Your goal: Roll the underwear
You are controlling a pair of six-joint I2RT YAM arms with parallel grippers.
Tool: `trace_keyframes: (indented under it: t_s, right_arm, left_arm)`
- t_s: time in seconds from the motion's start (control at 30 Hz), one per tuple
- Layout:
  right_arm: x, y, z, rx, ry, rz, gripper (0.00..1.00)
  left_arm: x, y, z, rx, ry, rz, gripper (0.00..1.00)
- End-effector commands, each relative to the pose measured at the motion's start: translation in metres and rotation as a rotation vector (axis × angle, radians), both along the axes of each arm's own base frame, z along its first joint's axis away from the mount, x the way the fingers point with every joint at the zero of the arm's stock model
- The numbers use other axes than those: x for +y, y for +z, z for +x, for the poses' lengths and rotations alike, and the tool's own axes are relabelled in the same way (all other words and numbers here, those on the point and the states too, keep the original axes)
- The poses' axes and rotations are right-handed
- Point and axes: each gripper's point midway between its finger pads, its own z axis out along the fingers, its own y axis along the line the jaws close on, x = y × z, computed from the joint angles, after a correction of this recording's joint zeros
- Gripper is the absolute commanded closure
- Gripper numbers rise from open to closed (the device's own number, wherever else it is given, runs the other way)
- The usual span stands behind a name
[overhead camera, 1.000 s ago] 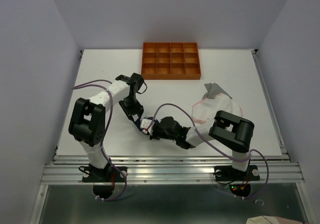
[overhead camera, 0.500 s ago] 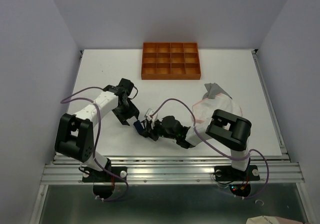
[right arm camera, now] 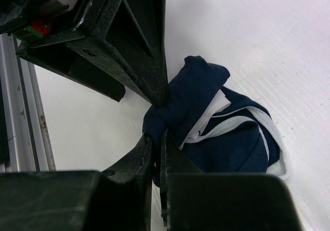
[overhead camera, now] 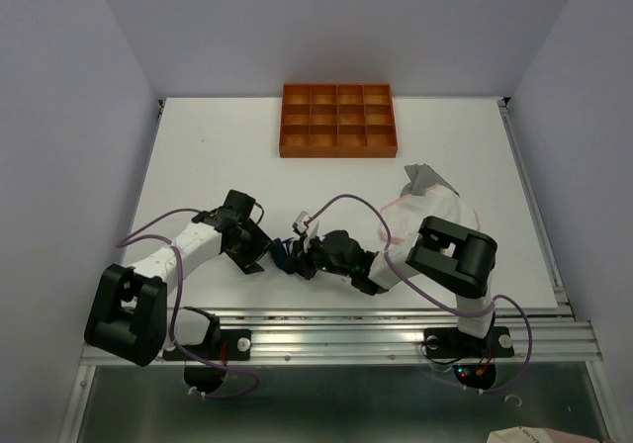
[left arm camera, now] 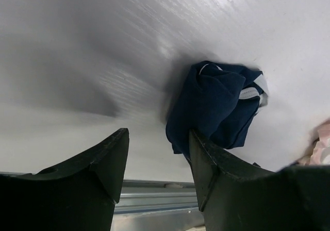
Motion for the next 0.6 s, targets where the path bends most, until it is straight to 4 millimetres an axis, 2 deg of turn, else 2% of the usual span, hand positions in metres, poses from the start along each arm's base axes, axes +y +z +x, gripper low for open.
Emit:
trace_keyframes:
  t_s: [0.0, 0.33, 0.57]
  right_arm:
    - [-0.003, -0.013, -0.005, 0.03, 0.013, -0.013, 0.99]
    - [-0.003, -0.011, -0.009, 0.008, 0.049, -0.01, 0.99]
    - [-0.002, -0.008, -0.009, -0.003, 0.052, -0.004, 0.98]
  left_arm:
    - [-0.014, 0.009, 0.018, -0.087, 0.019, -0.068, 0.39]
    - [-0.01, 0.027, 0.029, -0.189, 0.109, -0.095, 0.39]
    - [-0.01, 0.009, 0.018, -0.133, 0.053, -0.077, 0.39]
